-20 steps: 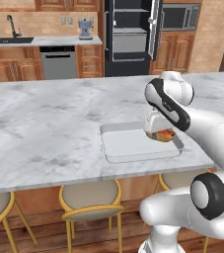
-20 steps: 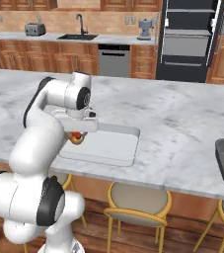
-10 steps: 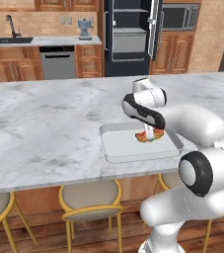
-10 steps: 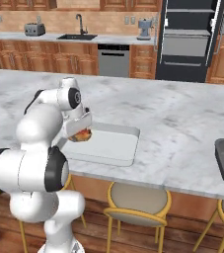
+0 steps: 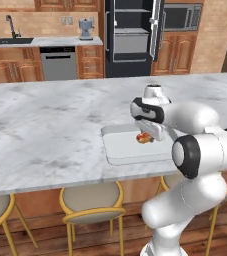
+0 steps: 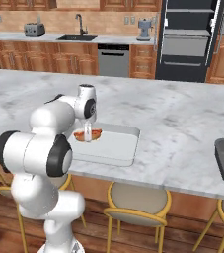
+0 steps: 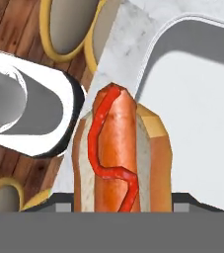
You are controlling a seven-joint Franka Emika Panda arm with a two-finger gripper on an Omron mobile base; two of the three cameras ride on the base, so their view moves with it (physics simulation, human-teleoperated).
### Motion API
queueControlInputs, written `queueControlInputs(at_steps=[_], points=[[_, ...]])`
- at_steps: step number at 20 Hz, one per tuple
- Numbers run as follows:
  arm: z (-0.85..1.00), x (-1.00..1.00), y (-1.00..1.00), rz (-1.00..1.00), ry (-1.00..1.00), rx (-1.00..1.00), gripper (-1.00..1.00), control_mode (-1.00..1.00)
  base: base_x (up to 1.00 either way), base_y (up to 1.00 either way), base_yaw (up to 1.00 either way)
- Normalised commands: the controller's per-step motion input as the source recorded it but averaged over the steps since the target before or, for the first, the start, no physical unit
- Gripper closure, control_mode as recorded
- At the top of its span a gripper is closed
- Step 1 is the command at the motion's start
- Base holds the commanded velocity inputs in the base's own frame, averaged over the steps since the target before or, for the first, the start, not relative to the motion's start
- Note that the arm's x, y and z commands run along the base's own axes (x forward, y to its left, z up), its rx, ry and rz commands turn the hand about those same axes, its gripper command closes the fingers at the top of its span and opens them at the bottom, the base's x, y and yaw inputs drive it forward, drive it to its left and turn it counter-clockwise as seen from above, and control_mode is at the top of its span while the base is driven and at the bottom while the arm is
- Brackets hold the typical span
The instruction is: Place the cold items (kiwi and apple) from the fridge in one tupperware on the dining counter. Place the warm items (kebab skewer and hot dog) in the stove area in another tupperware.
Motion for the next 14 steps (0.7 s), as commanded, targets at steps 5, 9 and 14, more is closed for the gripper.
queueControlInputs(at_steps=[5,9,14], points=[[-0.3,0.6,-0.19,0.16,0.12,0.2,1.0,-1.0,0.0,0.0,0.0],[-0.22,0.56,-0.05,-0.13,0.29,0.0,1.0,-1.0,0.0,0.0,0.0],[-0.24,0.43,0.0,-0.26,0.1,0.0,1.0,-1.0,0.0,0.0,0.0]])
